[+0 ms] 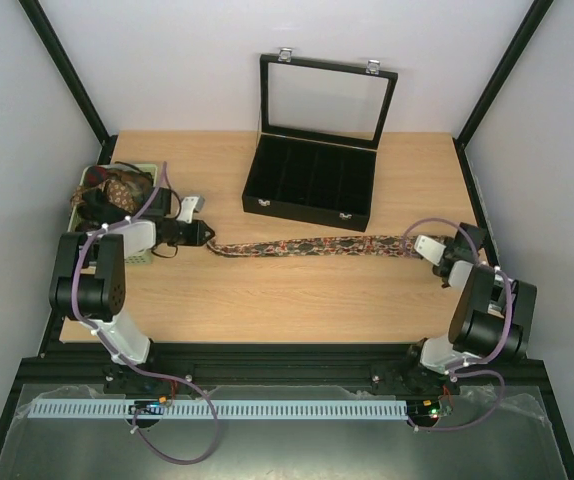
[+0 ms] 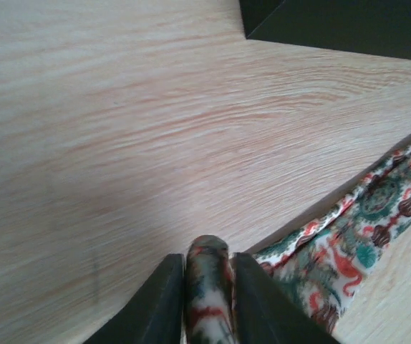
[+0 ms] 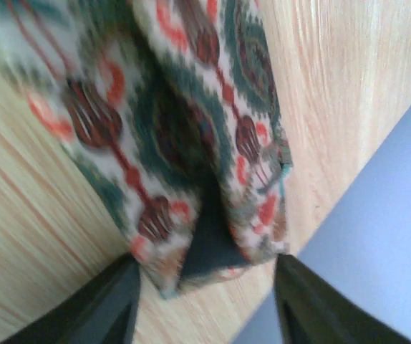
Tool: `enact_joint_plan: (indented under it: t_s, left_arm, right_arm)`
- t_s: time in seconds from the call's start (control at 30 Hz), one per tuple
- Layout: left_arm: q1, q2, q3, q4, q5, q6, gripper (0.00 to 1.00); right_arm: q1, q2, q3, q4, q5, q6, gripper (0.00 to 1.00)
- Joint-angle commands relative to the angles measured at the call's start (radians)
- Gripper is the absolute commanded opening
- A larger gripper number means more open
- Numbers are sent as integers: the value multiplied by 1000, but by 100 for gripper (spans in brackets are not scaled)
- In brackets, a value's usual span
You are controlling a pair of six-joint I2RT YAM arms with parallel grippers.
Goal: Roll the ties
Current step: Flatten out the tie at the center of the board, then move the tie to the center of the board.
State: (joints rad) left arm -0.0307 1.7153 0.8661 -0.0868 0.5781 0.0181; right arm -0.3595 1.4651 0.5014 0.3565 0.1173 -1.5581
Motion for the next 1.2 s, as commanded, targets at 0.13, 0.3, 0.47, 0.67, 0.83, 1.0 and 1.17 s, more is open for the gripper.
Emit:
enact_joint_plan:
  t_s: [0.13,0.3,0.47,0.67,0.83,1.0,1.17]
  left_arm:
    - [96,-61,74,-118,-112,52,61]
    - [87,-67,211,-257,-107,221,99]
    - [40,-60,326,-305,-198,297,99]
    - [53,-64,468,-227,-259,178,99]
    - [124,-28,572,-231,-113,46,99]
    - [143,1,601,-359,24,183,99]
    - [48,-25,541,-455,-36,315,99]
  right_arm:
    - [-117,31,233,-455,4,31,84]
    - [-117,207,701,-1188,-113,276,88]
    - [-57,391,961,-1474,-293,593,87]
    - [73,421,969,-1384,-444,942,80]
    - [145,461,918,-1250,-412,1106,72]
    - [148,528,859,-1174,-322,1132,70]
    - [140,538,745,-1109,-198,1082,67]
